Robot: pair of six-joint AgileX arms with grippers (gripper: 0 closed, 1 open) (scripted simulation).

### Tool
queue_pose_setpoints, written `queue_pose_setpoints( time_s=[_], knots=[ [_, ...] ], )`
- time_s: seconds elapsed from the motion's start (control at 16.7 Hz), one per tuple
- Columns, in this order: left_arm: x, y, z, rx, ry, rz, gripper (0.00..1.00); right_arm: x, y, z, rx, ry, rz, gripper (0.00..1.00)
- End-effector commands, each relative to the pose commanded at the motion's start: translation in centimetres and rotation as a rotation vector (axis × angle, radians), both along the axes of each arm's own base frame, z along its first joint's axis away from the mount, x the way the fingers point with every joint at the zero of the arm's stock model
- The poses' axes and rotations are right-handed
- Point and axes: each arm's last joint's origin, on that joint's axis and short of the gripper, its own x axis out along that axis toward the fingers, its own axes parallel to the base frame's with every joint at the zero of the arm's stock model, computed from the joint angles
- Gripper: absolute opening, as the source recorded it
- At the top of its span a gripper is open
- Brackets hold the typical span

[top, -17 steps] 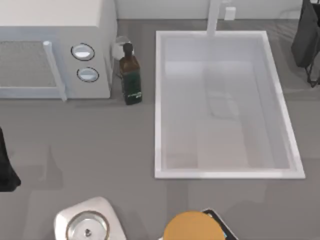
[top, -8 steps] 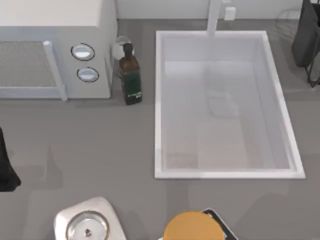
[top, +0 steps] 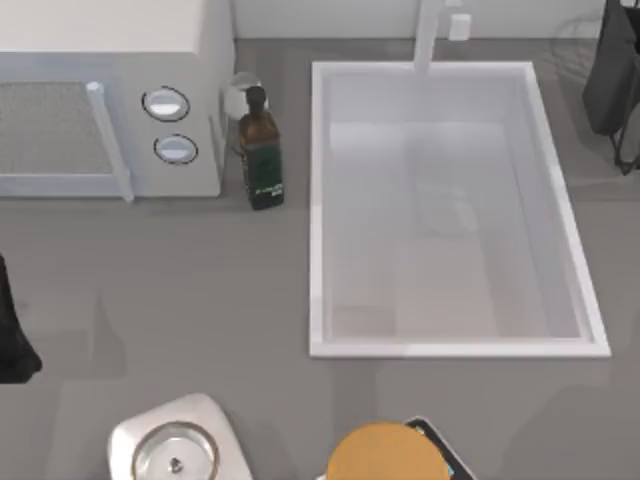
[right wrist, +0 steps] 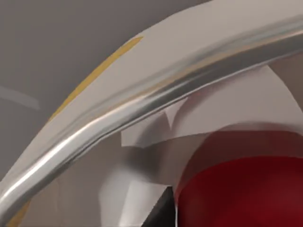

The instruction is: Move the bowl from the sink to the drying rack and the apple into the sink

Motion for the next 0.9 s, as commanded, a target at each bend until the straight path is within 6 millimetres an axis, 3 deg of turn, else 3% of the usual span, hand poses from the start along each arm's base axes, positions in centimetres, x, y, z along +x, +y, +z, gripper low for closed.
queue_pose_setpoints(
  time_s=[0.24,0.54,0.9],
  knots=[
    [0.0,0.0,0.0,0.000,0.000,0.000,1.00,-0.3,0.1,-2.3,0.000,-0.001,-0.001,1.00],
    [0.0,0.0,0.0,0.000,0.000,0.000,1.00,-0.4,0.1,-2.6,0.000,0.000,-0.001,1.00],
    [0.0,0.0,0.0,0.000,0.000,0.000,1.00,-0.4,0.1,-2.6,0.000,0.000,-0.001,0.55]
  ],
)
